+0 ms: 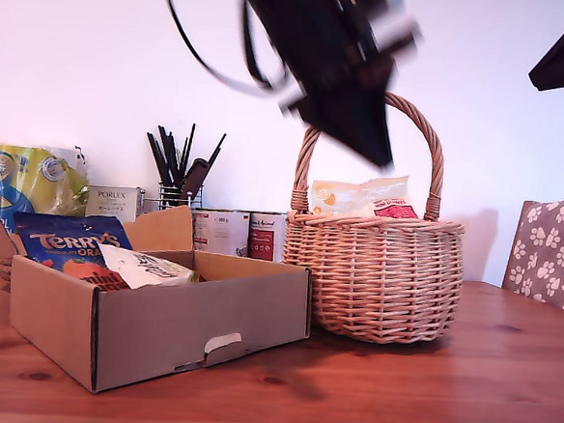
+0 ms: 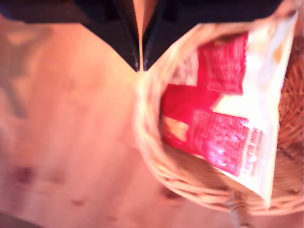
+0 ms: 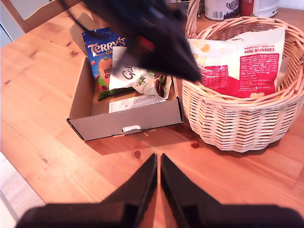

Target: Move the bags of Easter eggs from the cardboard box on the left into the woven basket on the right side.

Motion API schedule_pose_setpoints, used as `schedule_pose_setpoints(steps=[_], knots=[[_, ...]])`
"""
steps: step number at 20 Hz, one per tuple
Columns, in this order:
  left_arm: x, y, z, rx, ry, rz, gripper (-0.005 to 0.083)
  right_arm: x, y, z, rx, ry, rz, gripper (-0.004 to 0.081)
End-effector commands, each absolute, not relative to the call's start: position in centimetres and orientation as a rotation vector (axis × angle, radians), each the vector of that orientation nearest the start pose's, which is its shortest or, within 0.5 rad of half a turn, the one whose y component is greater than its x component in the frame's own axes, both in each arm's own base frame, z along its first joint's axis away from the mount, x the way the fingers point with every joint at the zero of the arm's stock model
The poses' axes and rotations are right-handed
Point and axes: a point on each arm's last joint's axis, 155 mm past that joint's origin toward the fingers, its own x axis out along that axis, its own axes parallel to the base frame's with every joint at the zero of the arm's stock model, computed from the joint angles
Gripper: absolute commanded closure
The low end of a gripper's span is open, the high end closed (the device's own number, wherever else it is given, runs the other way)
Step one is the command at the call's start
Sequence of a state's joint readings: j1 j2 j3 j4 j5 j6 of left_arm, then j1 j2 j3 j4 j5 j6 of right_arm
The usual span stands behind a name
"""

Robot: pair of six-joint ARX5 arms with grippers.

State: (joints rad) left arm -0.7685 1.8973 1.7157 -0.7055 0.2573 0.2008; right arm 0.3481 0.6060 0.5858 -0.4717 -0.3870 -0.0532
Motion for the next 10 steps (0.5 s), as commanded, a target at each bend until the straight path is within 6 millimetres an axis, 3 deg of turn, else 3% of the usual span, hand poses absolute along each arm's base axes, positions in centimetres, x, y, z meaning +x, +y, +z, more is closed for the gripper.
schedule_pose_setpoints(steps=[1, 8, 10], knots=[[33.4, -36.6, 18.1, 0.397, 0.801, -1.023, 0.0794, 22.1, 15.4, 20.4, -0.039, 0.462, 0.736, 0.0783], [33.4, -25.9, 12.2, 0.383, 0.798, -0.874, 0.0794, 22.2, 15.3, 20.3, -0.042, 0.464, 0.727, 0.0783], [33.7, -24.0, 11.1, 0.397, 0.787, -0.856, 0.0793, 22.2, 15.3, 20.3, -0.041, 0.464, 0.727, 0.0783]])
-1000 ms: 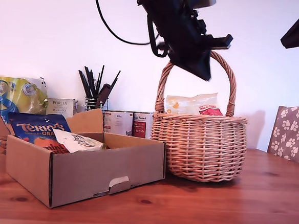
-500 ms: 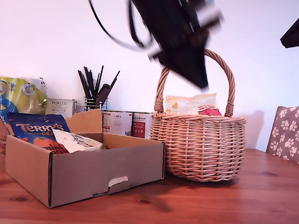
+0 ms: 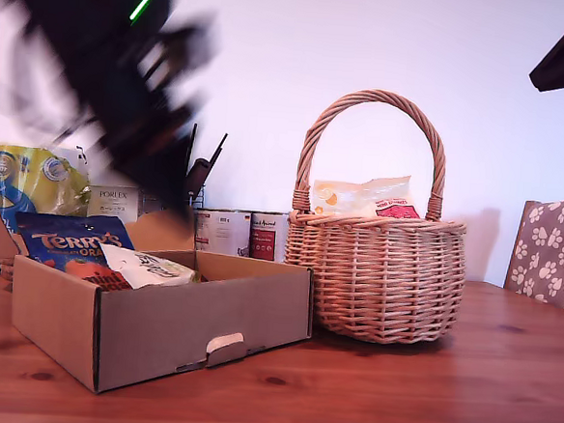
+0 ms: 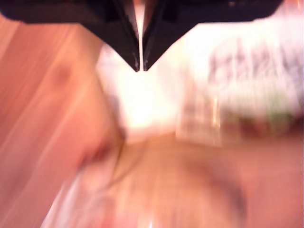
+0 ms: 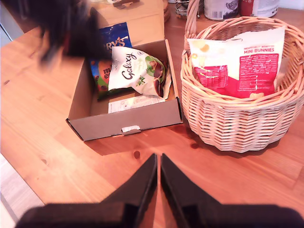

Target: Move the bags of Easter eggs from the cardboard box on the left into the woven basket on the right side.

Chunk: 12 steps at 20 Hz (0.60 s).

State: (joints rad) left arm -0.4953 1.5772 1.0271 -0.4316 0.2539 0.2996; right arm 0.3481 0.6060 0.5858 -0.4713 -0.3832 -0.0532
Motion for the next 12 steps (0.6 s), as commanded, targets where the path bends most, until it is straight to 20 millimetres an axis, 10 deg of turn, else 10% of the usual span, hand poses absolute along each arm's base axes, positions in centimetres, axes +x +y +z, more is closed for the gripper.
schedule_pose_setpoints(steps=[1, 5, 12], knots=[[33.7, -23.6, 10.8, 0.407, 0.786, -0.861, 0.0766, 22.2, 15.3, 20.3, -0.041, 0.465, 0.727, 0.0783], [35.2, -23.4, 9.9, 0.558, 0.72, -0.865, -0.0028, 22.2, 15.3, 20.3, -0.042, 0.465, 0.727, 0.0783], [38.3, -23.4, 7.0, 0.756, 0.651, -0.83, -0.0008, 22.2, 15.3, 20.4, -0.042, 0.461, 0.727, 0.0783]])
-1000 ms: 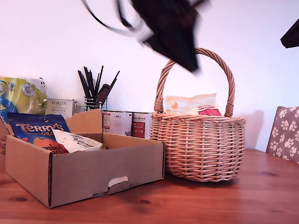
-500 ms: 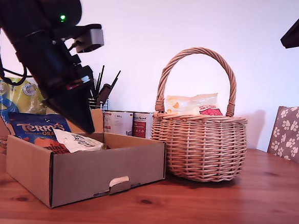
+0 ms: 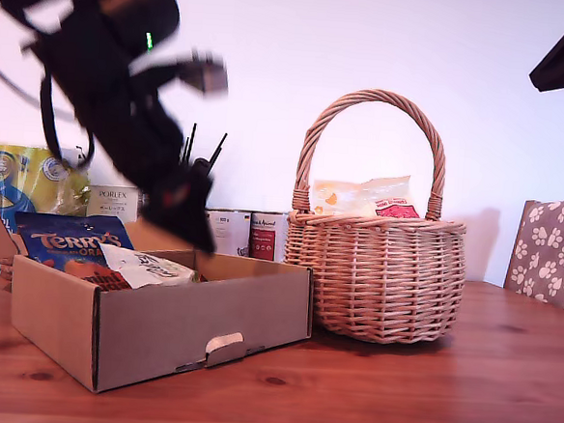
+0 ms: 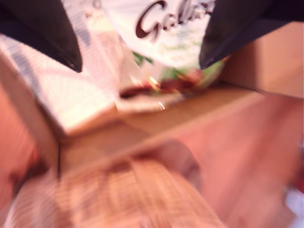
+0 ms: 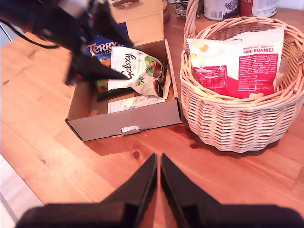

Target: Move the bags of Easter eggs from the cardboard box on the left into the woven basket on the right side.

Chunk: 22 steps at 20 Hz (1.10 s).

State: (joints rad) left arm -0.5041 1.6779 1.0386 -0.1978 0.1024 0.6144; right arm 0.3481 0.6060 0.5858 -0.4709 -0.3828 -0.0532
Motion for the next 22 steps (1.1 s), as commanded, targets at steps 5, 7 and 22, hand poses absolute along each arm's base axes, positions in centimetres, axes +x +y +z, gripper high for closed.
schedule_pose_setpoints(steps=[5, 7, 22], knots=[[39.1, -21.8, 4.7, 0.868, 0.702, -0.762, -0.0007, 23.1, 15.6, 21.4, -0.043, 0.407, 0.73, 0.078], [39.3, -21.5, 4.5, 0.879, 0.706, -0.741, -0.0007, 24.2, 16.1, 21.9, -0.082, 0.362, 0.74, 0.0734], [39.8, -21.9, 4.7, 0.768, 0.711, -0.704, -0.0007, 34.1, 19.7, 17.7, -0.604, 0.568, 0.932, 0.0403]])
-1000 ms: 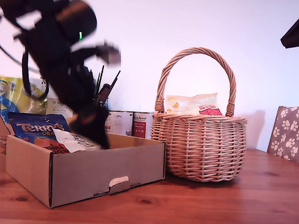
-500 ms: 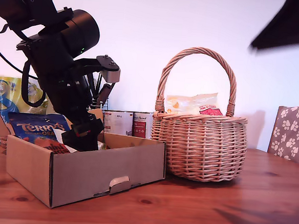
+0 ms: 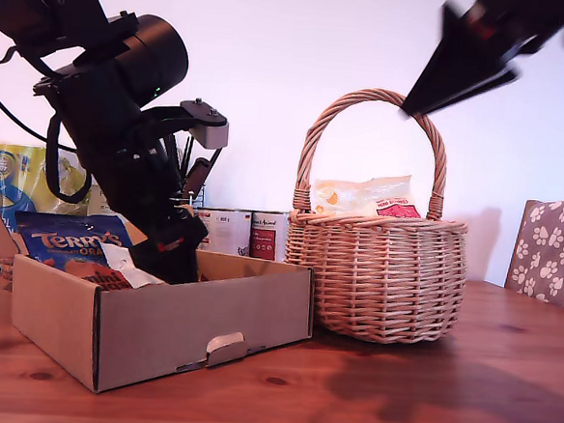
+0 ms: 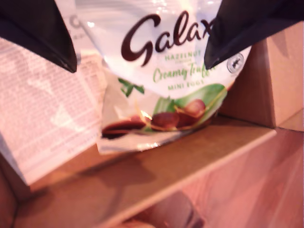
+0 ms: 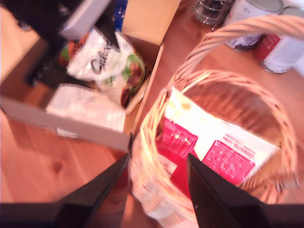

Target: Move the bags of Easter eggs from the cardboard box on the left into the woven basket on the right side.

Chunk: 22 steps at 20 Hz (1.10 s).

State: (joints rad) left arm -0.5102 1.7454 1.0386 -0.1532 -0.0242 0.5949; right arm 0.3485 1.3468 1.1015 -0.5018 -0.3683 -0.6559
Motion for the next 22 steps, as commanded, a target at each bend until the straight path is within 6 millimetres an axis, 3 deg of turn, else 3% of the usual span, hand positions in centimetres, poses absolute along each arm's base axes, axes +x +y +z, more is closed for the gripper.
schedule_pose_setpoints(steps=[1, 4, 9, 13, 17, 22], knots=[[39.8, -21.9, 4.7, 0.764, 0.713, -0.703, -0.0007, 34.8, 19.8, 17.0, -0.621, 0.602, 0.94, 0.0403], [39.8, -22.0, 4.7, 0.739, 0.72, -0.696, -0.0007, 36.3, 20.2, 15.8, -0.661, 0.671, 0.975, 0.0402], [39.8, -22.2, 4.8, 0.721, 0.716, -0.696, -0.0007, 36.8, 20.6, 13.3, -0.749, 0.747, 1.017, 0.0402], [39.9, -22.2, 4.9, 0.706, 0.717, -0.689, -0.0007, 35.9, 20.7, 10.8, -0.766, 0.828, 1.059, 0.0402], [39.9, -22.3, 4.9, 0.703, 0.715, -0.687, -0.0007, 35.5, 20.3, 9.5, -0.784, 0.879, 1.057, 0.0402], [40.0, -22.2, 5.0, 0.685, 0.72, -0.679, -0.0007, 33.6, 18.5, 8.4, -0.809, 1.006, 1.048, 0.0431]])
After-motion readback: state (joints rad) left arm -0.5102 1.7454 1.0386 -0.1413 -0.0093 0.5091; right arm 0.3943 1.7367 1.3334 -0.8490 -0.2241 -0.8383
